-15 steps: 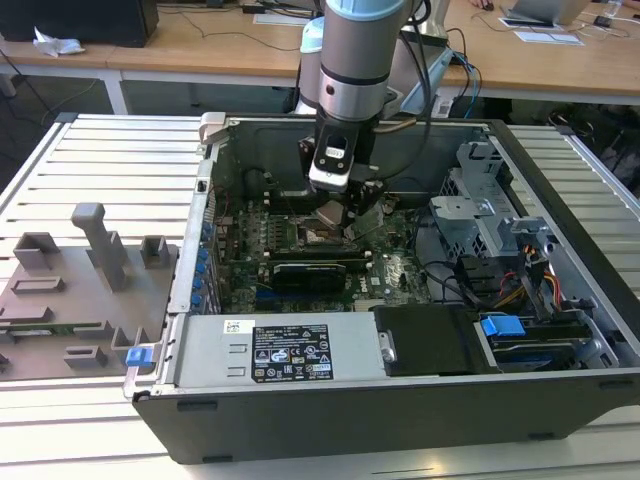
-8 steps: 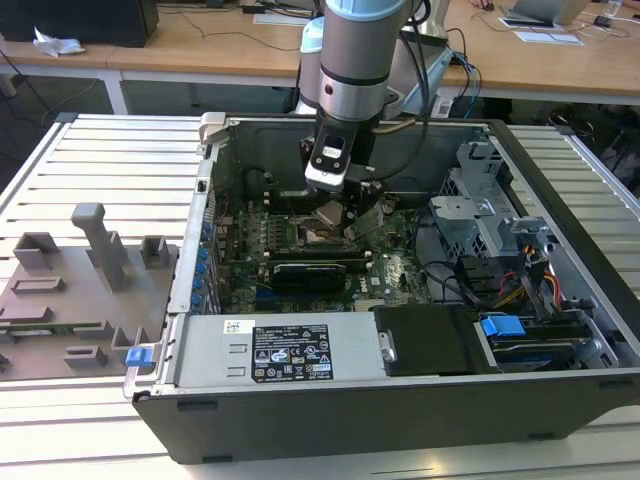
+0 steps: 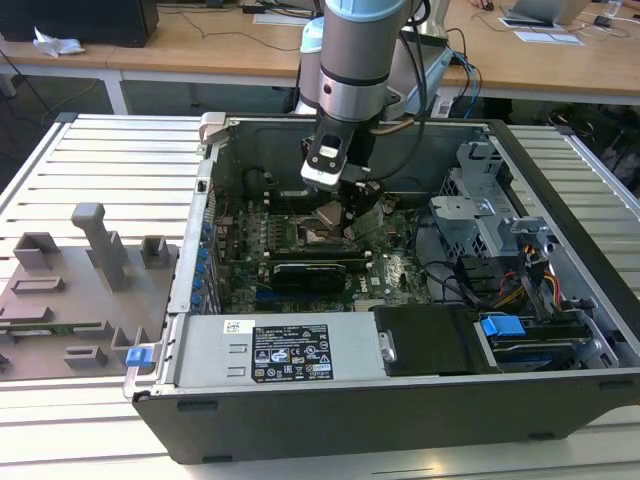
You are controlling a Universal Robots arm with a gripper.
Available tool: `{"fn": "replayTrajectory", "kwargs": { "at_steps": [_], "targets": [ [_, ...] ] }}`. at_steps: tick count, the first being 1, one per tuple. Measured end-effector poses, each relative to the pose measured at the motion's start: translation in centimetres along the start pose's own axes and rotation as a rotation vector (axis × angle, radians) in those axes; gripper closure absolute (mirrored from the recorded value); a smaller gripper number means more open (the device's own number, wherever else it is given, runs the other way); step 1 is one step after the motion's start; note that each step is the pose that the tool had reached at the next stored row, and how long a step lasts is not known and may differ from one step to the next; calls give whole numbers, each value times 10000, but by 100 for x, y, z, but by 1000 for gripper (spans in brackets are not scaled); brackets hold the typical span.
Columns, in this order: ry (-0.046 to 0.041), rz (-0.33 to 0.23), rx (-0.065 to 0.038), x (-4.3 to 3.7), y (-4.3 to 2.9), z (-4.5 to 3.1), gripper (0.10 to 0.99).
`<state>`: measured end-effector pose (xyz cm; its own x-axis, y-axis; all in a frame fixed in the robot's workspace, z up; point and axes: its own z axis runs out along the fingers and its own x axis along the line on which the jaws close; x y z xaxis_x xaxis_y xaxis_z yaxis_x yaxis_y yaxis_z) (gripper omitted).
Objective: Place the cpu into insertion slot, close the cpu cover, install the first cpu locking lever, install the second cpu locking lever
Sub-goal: 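Place the cpu into insertion slot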
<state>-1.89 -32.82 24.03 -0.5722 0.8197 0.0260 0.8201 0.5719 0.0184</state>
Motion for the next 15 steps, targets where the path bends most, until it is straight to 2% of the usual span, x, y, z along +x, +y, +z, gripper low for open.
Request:
{"fn": "replayTrajectory", "kwargs": {
  "at_steps": [15],
  "targets": [
    [-21,1132,-29,0,0,7,541]
  ]
}}
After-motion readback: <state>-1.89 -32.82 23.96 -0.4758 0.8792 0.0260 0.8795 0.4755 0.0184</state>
